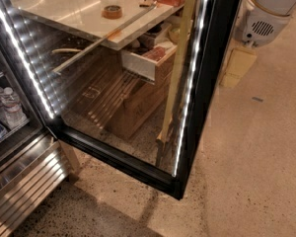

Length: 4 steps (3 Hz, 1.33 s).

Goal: Close right fridge door

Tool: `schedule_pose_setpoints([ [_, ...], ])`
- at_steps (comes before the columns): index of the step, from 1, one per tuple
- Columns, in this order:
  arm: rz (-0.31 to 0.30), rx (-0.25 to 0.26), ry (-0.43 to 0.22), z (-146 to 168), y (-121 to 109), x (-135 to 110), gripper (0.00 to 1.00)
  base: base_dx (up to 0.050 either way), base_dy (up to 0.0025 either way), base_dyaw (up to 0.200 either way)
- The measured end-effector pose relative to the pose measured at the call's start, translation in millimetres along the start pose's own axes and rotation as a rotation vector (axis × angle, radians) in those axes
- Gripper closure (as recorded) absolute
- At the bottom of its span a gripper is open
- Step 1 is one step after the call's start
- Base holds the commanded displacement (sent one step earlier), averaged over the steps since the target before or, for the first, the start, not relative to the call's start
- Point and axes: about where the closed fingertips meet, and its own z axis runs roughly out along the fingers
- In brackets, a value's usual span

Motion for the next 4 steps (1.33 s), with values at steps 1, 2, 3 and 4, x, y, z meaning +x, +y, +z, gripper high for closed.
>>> schedule_pose_setpoints([
  [1, 0.000, 0.000, 0.000, 0, 0, 0, 1.00, 0.000, 0.00000, 0.000],
  [2, 0.000, 0.000, 0.000, -2, 3, 7, 1.00, 0.000, 0.00000, 0.000],
  [3, 0.000, 0.000, 0.000, -4, 6, 10, 1.00, 0.000, 0.00000, 0.000],
  [4, 0.063, -0.023, 0.014, -6, -13, 13, 1.00, 0.000, 0.00000, 0.000],
])
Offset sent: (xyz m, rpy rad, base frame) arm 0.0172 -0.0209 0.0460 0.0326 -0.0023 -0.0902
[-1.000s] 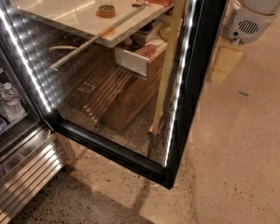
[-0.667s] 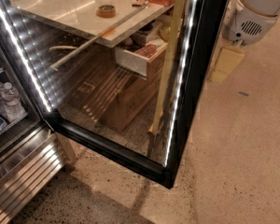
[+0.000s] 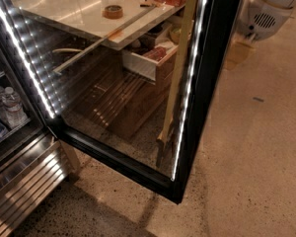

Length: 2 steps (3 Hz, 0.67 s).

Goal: Close right fridge door

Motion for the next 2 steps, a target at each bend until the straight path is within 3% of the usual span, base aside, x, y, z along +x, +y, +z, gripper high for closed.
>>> schedule_pose_setpoints([
  [1, 0.094, 0.032, -0.010, -17, -39, 2, 1.00, 0.000, 0.00000, 0.000],
  [2, 0.094, 0.140, -0.072, -41, -65, -10, 1.00, 0.000, 0.00000, 0.000],
])
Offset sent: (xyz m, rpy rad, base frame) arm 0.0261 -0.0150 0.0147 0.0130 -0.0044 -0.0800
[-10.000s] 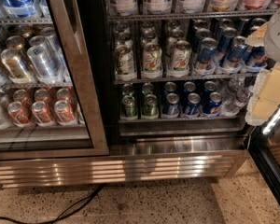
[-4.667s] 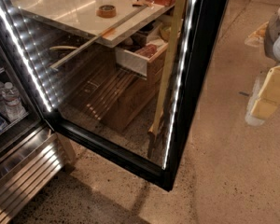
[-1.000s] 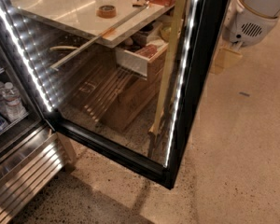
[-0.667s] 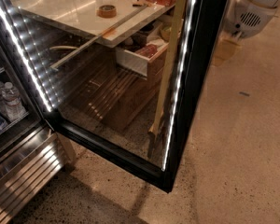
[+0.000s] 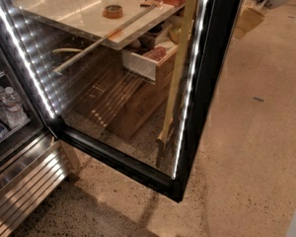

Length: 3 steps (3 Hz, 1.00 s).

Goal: Close right fridge door

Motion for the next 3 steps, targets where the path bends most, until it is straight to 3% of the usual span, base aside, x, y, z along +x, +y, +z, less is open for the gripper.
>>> schedule_pose_setpoints([
  [1, 0.000, 0.003, -0.003, 1, -1, -1, 1.00, 0.000, 0.00000, 0.000],
  [3, -0.059, -0.137, -0.025, 48, 29, -23, 1.00, 0.000, 0.00000, 0.000],
])
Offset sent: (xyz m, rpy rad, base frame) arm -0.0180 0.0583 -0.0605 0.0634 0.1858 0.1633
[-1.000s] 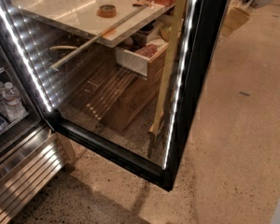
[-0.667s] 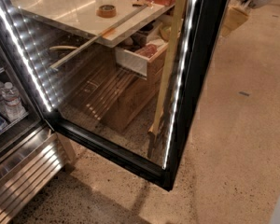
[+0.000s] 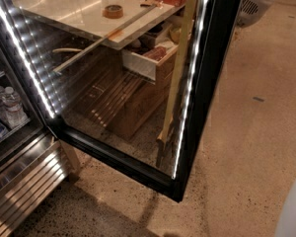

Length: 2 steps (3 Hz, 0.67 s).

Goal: Close right fridge door

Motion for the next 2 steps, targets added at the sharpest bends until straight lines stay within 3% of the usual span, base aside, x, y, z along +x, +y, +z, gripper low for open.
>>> schedule_pose_setpoints([
  [2, 0.001, 0.015, -0.009, 1.8, -4.8, -2.8, 1.00, 0.000, -0.00014, 0.191],
])
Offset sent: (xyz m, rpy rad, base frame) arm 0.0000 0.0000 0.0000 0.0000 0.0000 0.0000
